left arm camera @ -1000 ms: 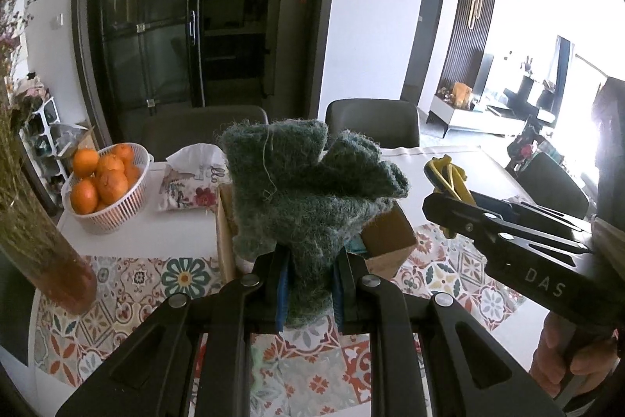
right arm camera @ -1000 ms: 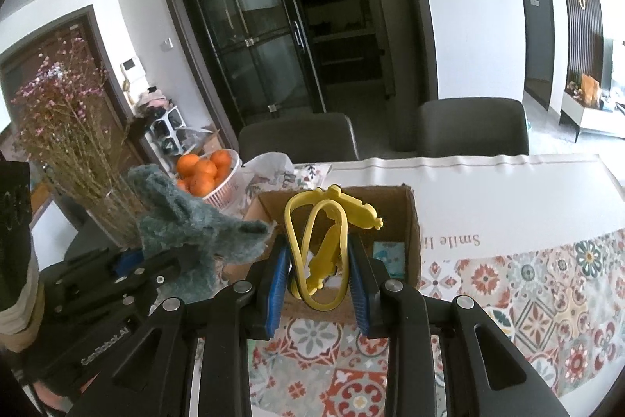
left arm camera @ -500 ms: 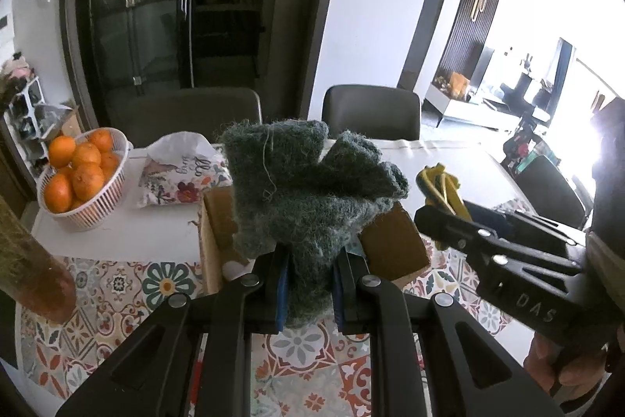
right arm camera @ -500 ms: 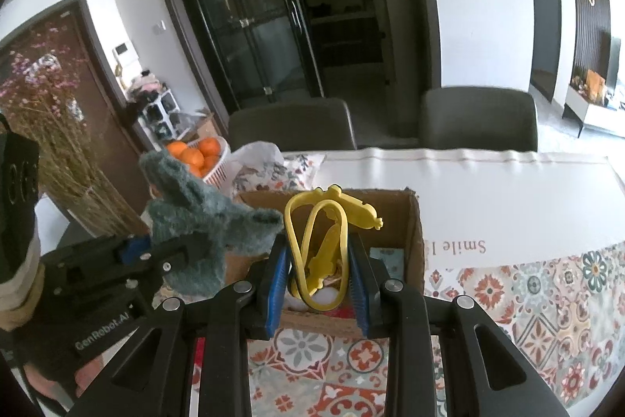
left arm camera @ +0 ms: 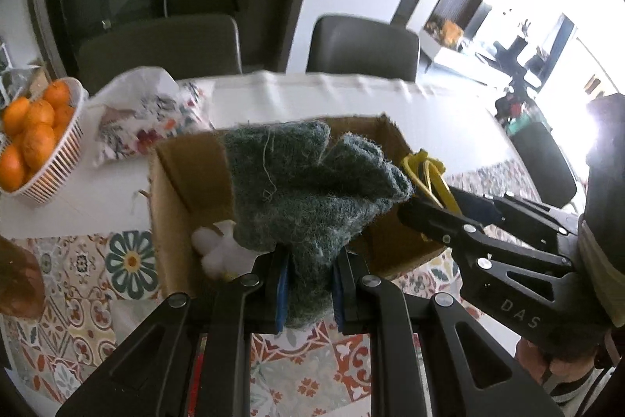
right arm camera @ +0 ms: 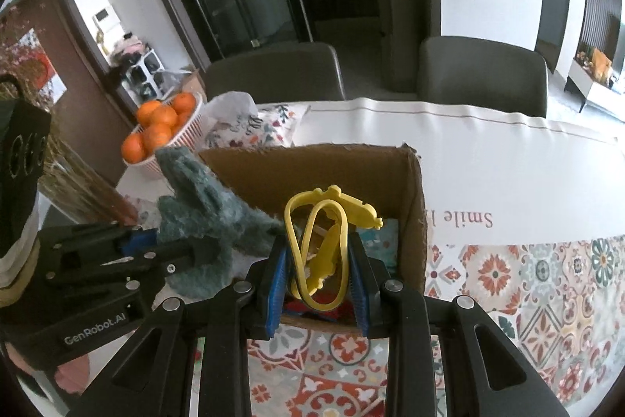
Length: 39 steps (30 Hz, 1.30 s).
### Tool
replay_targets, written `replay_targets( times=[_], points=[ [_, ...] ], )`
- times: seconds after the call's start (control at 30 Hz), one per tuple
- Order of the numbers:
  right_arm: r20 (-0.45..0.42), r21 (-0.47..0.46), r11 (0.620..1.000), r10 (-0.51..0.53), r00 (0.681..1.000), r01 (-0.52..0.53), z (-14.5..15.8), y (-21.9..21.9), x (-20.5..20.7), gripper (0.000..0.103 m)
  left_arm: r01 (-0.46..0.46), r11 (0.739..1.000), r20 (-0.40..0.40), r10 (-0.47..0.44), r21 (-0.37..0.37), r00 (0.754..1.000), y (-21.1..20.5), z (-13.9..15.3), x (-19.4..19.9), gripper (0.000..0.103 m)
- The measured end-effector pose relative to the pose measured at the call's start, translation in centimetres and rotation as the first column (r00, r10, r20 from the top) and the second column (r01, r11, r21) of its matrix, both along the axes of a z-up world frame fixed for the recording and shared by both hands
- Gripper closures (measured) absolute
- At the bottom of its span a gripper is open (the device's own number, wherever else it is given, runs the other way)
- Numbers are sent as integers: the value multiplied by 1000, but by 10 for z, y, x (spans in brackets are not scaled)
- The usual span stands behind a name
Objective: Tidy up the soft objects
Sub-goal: 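Lift and carry the sock and yellow clip over the box with both tools, then open both tools to drop the sock and clip into the box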
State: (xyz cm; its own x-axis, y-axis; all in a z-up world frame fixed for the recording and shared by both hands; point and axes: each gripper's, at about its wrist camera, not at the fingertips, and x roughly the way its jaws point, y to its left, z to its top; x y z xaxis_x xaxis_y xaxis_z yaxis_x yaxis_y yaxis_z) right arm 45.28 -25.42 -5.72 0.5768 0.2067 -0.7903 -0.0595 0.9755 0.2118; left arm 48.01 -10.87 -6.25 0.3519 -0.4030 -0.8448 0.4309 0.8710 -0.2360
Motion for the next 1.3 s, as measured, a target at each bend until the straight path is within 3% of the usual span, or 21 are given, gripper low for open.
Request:
replay_targets(
  times=[0.23,0.33,0.47,0.9,1.1,1.3],
  points=[
    [-75,23,1000,6,997,-4,-20,-4,26,73,-11,1000,-97,13,28,995,-7,-19,22,71],
    [-99,18,1000,-2,995,4,-28,-4,35,73,-37,996,-83,43,82,996,-7,-21,31,49],
    [-125,-10,1000,-4,992,3,-36,-3,45,73,-71,987,-68,81,141,994,-1,-23,40,38],
    [-120,-35,999,-3,993,-1,-37,-4,43,72,-76,977,-23,82,197,996,-3,-25,42,38],
    [-127,-65,998,-16,992,7,-36,-2,41,55,-109,965,34,104,239,994,5,-19,34,36],
    [-100,-90,995,-54,994,45,-22,-2,26,49,-129,963,61,118,236,991,15,-11,18,35]
  ],
)
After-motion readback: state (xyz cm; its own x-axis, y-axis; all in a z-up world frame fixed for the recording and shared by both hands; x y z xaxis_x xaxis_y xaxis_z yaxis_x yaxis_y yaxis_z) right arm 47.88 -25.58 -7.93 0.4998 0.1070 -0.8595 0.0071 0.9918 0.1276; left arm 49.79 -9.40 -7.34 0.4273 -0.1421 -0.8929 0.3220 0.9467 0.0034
